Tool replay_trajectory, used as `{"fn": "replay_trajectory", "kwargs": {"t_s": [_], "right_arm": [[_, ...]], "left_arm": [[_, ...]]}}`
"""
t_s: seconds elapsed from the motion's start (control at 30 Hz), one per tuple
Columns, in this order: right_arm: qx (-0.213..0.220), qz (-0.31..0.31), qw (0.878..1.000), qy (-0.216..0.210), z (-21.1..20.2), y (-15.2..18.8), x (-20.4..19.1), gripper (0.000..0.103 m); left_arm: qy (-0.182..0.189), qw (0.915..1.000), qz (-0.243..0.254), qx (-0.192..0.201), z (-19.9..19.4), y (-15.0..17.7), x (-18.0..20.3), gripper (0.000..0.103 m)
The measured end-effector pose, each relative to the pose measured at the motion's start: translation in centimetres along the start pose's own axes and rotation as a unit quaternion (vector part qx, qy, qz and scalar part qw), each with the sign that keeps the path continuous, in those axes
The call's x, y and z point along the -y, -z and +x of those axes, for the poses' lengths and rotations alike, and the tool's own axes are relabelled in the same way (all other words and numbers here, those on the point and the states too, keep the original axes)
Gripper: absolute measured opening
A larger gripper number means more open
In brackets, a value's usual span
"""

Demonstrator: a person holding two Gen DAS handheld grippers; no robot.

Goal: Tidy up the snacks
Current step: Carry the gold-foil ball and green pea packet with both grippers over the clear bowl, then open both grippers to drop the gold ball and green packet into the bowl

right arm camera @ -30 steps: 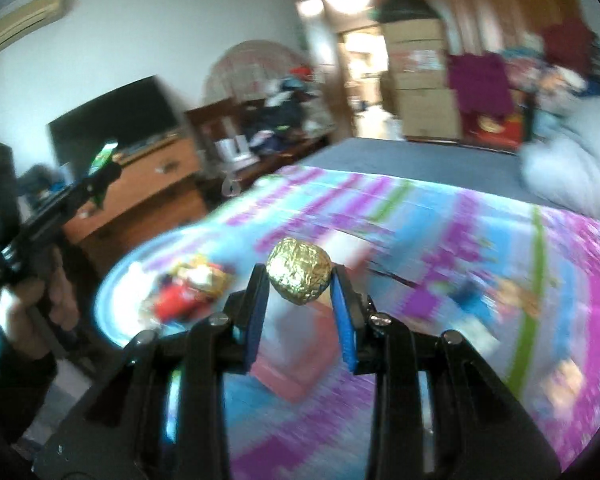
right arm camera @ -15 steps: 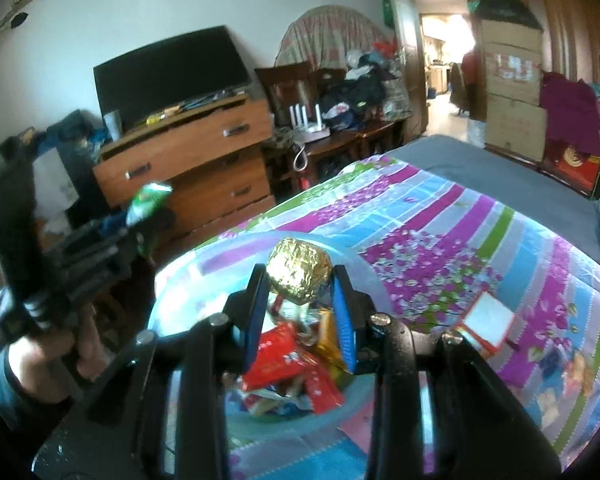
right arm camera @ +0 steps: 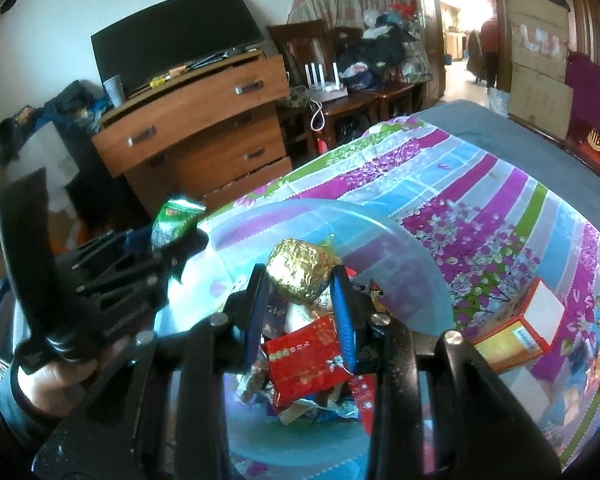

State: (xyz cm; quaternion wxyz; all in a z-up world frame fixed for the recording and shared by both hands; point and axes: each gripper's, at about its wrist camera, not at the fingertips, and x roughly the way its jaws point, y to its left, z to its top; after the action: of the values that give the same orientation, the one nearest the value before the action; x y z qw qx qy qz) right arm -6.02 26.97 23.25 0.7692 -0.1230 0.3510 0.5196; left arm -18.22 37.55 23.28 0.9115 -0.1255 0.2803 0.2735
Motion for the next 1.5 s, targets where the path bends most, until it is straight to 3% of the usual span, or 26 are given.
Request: {"fn": "replay_trajectory", "kwargs": {"t_s": [0.5, 0.97, 1.03, 1.1, 1.13, 1.5], "right_arm": [[-0.039, 0.006, 0.999, 0.001, 3.9, -0.4, -1.1, 0.032], [-0.043, 0.005, 0.999, -0.002, 4.9, -0.2, -1.3, 0.033], [-0.046, 0.002, 0.999, -0.011, 5.0, -0.1, -1.5, 0.04], [-0.036, -0.001, 0.999, -0.002, 4.6, 0.1, -1.8, 0.07], [-0.027, 0.0, 1.0, 0.002, 4.3, 0.1, -1.8, 0.074], [0.011, 0.021, 1.0, -0.004, 0.1, 3.1, -1.2, 0.074]], "left_arm": [[-0.016, 0.9987, -0.002, -0.049, 3.2, 1.4, -2.3, 0.04], [-0.033, 0.9979, -0.001, -0.057, 3.9, 1.5, -2.7, 0.043], [-0.048, 0.9975, 0.004, -0.052, 3.8, 1.5, -2.4, 0.059], [-0.063, 0.9972, 0.005, -0.038, 3.2, 1.4, -2.3, 0.074], [-0.066, 0.9972, 0.005, -0.034, 3.1, 1.3, -2.3, 0.076], [-0.071, 0.9969, 0.006, -0.031, 2.3, 1.8, -1.0, 0.079]]}}
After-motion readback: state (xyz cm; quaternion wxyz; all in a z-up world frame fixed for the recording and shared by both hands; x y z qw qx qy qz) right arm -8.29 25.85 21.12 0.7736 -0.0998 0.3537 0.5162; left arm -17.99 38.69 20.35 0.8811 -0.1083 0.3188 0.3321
